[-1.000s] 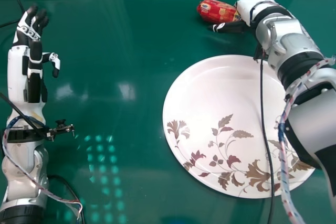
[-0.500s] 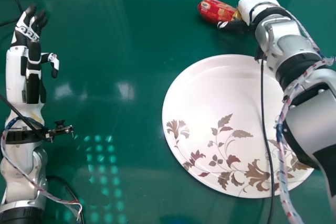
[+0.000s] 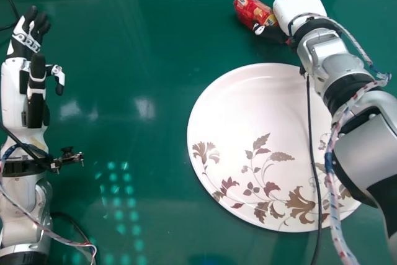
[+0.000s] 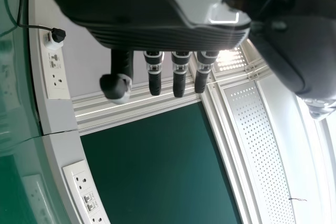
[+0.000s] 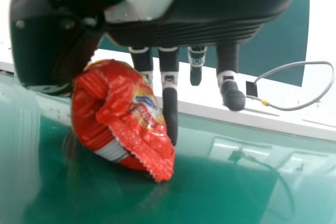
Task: Pick up biscuit and place it in the plate
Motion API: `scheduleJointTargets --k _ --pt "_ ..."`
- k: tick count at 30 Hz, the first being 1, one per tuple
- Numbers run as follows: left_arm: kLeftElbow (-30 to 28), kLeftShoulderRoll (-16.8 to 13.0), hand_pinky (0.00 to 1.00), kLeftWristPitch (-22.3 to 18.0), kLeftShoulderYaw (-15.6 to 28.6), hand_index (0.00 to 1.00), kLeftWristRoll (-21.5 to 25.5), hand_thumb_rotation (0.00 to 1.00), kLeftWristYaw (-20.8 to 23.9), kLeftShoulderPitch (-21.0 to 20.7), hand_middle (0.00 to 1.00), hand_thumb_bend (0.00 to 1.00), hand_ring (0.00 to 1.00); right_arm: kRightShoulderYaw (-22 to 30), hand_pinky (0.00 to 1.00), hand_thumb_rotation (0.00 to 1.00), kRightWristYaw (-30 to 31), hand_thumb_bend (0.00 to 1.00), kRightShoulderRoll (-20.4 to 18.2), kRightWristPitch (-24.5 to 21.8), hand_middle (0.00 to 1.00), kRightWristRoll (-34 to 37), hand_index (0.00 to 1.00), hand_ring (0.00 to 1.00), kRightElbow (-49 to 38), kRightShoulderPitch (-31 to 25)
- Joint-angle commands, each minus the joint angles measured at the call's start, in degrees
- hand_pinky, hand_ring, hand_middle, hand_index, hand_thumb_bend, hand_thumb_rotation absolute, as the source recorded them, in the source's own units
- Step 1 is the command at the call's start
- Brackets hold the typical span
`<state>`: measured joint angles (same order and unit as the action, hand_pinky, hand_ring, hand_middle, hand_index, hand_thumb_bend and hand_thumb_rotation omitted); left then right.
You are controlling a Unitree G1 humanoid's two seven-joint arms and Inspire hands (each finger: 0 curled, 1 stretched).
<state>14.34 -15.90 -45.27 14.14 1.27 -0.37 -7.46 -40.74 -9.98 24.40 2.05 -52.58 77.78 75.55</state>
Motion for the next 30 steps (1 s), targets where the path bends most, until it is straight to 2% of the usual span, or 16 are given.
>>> scheduleJointTargets --k 1,6,9,12,15,18,20,21,22,24,26,28,30 --pt "6.3 2.5 0.00 0.1 -0.2 1.00 -1.5 0.94 0.4 8.9 1.00 1.00 1.00 -0.5 0.08 0.00 -1.2 0.53 0.0 0.6 0.47 -0.5 0.48 0.13 0.1 -0.4" --pt "5.1 2.8 0.00 1.5 -0.4 1.00 -1.0 0.92 0.2 9.2 0.98 1.00 1.00 -1.8 0.09 0.00 -1.7 0.53 0.7 0.9 0.47 -2.0 0.48 0.15 0.3 -0.4" --pt "4.6 2.7 0.00 1.9 -0.4 1.00 -2.3 0.94 0.9 9.4 0.99 1.00 1.00 -1.1 0.11 0.00 -1.4 0.53 0.7 1.3 0.47 -1.2 0.48 0.17 0.2 -0.2" --pt "5.9 2.4 0.00 0.4 -0.5 1.00 -2.5 0.94 0.8 8.9 0.98 1.00 1.00 0.2 0.12 0.00 -1.7 0.53 0.9 2.2 0.47 0.1 0.48 0.19 -0.2 0.1" --pt "7.2 2.7 0.00 -0.5 -0.8 1.00 -1.7 0.93 0.2 8.3 0.97 1.00 1.00 0.5 0.09 0.00 -2.8 0.53 1.4 3.2 0.47 0.2 0.48 0.16 -0.5 0.4" --pt "6.7 3.4 0.00 0.5 -1.2 1.00 -0.2 0.91 -0.3 8.2 0.95 1.00 1.00 0.5 0.12 0.00 -2.8 0.53 1.9 3.7 0.47 -0.1 0.48 0.19 -0.7 0.9" --pt "6.8 3.7 0.00 0.7 -1.3 1.00 -0.1 0.89 -0.3 8.1 0.95 1.00 1.00 2.3 0.11 0.00 -4.8 0.53 2.3 4.2 0.47 1.5 0.48 0.17 -1.2 0.5" --pt "6.9 3.8 0.00 0.8 -1.3 1.00 -0.1 0.89 -0.3 8.0 0.94 1.00 1.00 5.4 0.12 0.00 -3.8 0.52 1.9 3.1 0.43 4.6 0.49 0.18 -1.4 0.3" --pt "7.2 3.7 0.00 0.5 -1.3 1.00 -0.4 0.89 -0.2 7.9 0.94 1.00 1.00 5.9 0.19 0.00 -5.1 0.51 2.3 3.5 0.45 4.9 0.49 0.28 -1.9 0.0" --pt "7.7 3.7 0.00 0.2 -1.3 1.00 -1.4 0.91 0.3 7.6 0.95 1.00 1.00 4.6 0.19 0.00 -7.2 0.51 3.5 4.9 0.42 3.4 0.51 0.26 -2.5 -0.1" --pt "7.2 3.9 0.00 1.4 -1.5 1.00 -1.7 0.92 0.7 7.7 0.95 1.00 1.00 4.0 0.15 0.00 -8.0 0.52 4.4 6.9 0.46 2.5 0.49 0.21 -2.8 0.2" --pt "7.3 4.1 0.00 1.8 -1.8 1.00 -0.8 0.90 0.0 7.4 0.96 1.00 1.00 3.5 0.18 0.00 -7.6 0.52 5.1 7.6 0.41 1.8 0.52 0.26 -3.0 0.8" --pt "7.2 4.3 0.00 2.3 -2.0 1.00 -0.5 0.89 -0.1 7.3 0.97 1.00 1.00 3.0 0.21 0.00 -7.1 0.51 5.6 7.0 0.45 1.0 0.54 0.32 -3.1 1.3"
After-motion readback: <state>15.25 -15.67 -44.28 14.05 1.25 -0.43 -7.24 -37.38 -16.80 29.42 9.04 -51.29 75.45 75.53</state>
